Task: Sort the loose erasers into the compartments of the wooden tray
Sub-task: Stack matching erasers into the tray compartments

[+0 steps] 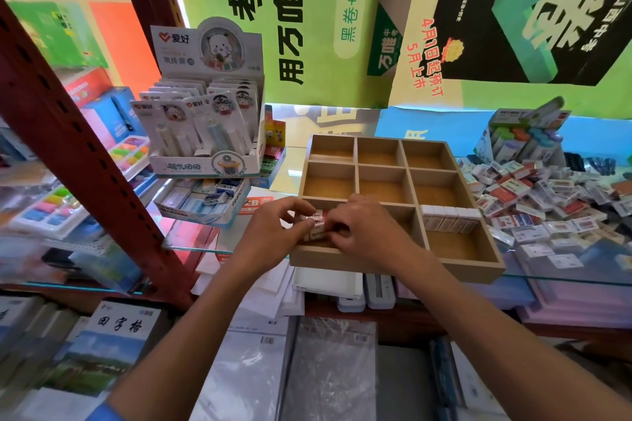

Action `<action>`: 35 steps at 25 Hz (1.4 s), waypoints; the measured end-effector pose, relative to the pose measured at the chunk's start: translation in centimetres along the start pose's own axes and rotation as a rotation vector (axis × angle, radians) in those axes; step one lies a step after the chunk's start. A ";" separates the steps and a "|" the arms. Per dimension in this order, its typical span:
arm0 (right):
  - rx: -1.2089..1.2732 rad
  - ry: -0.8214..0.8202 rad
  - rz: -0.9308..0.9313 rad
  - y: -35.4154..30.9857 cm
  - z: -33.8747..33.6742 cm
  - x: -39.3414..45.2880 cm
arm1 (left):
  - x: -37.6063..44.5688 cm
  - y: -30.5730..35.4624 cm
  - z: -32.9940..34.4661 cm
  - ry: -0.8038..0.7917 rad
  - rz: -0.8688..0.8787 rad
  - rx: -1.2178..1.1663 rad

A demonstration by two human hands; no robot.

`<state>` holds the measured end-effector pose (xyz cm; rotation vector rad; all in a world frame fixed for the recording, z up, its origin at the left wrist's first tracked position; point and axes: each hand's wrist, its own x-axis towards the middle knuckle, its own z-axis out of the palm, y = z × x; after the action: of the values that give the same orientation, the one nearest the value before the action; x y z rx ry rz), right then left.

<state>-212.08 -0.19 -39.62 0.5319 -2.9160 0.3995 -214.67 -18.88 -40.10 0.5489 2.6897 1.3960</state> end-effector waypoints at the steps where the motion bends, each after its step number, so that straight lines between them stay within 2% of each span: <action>1: -0.016 -0.029 0.021 0.1 0.1 0.2 | -0.1 -0.2 0.1 0.013 0.004 0.021; 6: -0.023 -0.020 0.037 -0.1 0.5 1.1 | 0.0 -0.4 0.5 0.161 0.028 0.000; 9: -0.021 -0.042 0.028 0.0 0.2 1.5 | -0.1 -0.8 0.5 0.140 -0.020 -0.019; 12: -0.125 -0.092 -0.011 -0.2 0.0 1.9 | -0.1 -1.1 0.6 0.113 -0.033 -0.039; 18: -0.083 -0.009 0.082 -1.3 0.0 2.0 | 0.0 0.1 1.0 0.072 -0.078 0.028; 20: -0.003 0.078 0.087 -1.2 -0.6 1.2 | -0.3 1.2 1.0 0.117 -0.075 0.201; 22: 0.078 0.233 0.112 -0.3 -1.9 -1.0 | -0.4 3.1 1.7 0.245 -0.010 0.348; 24: 0.168 0.375 0.181 2.1 -3.4 -5.0 | -0.3 6.6 4.1 0.301 0.065 0.312; 27: 0.244 0.601 0.303 7.4 -5.1 -12.6 | -0.2 12.4 9.9 0.253 0.223 0.232; 30: 0.250 0.728 0.464 13.1 -5.7 -19.3 | 0.5 17.1 16.8 0.135 0.315 0.203; 32: 0.236 0.766 0.528 16.6 -6.0 -23.2 | 1.6 18.8 21.0 0.086 0.293 0.205; 35: 0.254 0.771 0.570 20.3 -6.8 -27.1 | 4.5 20.1 24.6 0.122 0.191 0.323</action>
<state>-193.72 28.82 -43.09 -0.3847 -2.2074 0.8258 -207.94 12.40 -37.97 0.7857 3.0560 1.0629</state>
